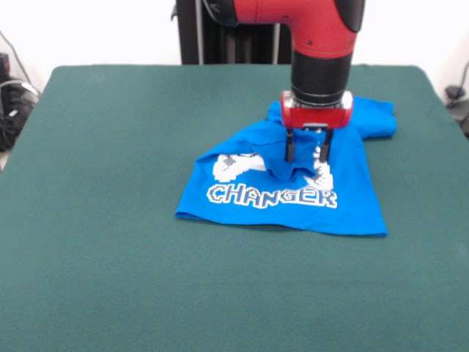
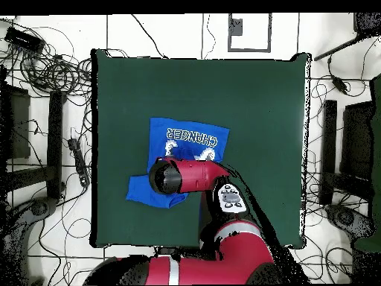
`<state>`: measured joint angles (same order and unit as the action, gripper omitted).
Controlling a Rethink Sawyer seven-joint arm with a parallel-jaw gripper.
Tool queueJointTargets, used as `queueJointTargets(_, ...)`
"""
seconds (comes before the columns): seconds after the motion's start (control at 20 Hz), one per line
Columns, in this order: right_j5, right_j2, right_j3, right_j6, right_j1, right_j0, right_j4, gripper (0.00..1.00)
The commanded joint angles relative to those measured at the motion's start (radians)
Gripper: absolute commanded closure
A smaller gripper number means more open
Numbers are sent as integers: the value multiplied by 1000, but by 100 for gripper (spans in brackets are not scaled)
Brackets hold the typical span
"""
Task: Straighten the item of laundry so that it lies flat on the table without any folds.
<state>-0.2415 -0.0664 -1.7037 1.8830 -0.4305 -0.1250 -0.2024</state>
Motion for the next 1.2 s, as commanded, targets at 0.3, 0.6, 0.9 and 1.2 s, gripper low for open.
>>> queueJointTargets(0.3,-58,-76,31,59,19,16,-1,0)
queueJointTargets(0.6,-73,-74,29,53,11,16,-2,0)
queueJointTargets(0.9,-75,-73,22,54,1,15,-2,0)
queueJointTargets(1.2,-76,-72,18,55,-4,16,-2,0)
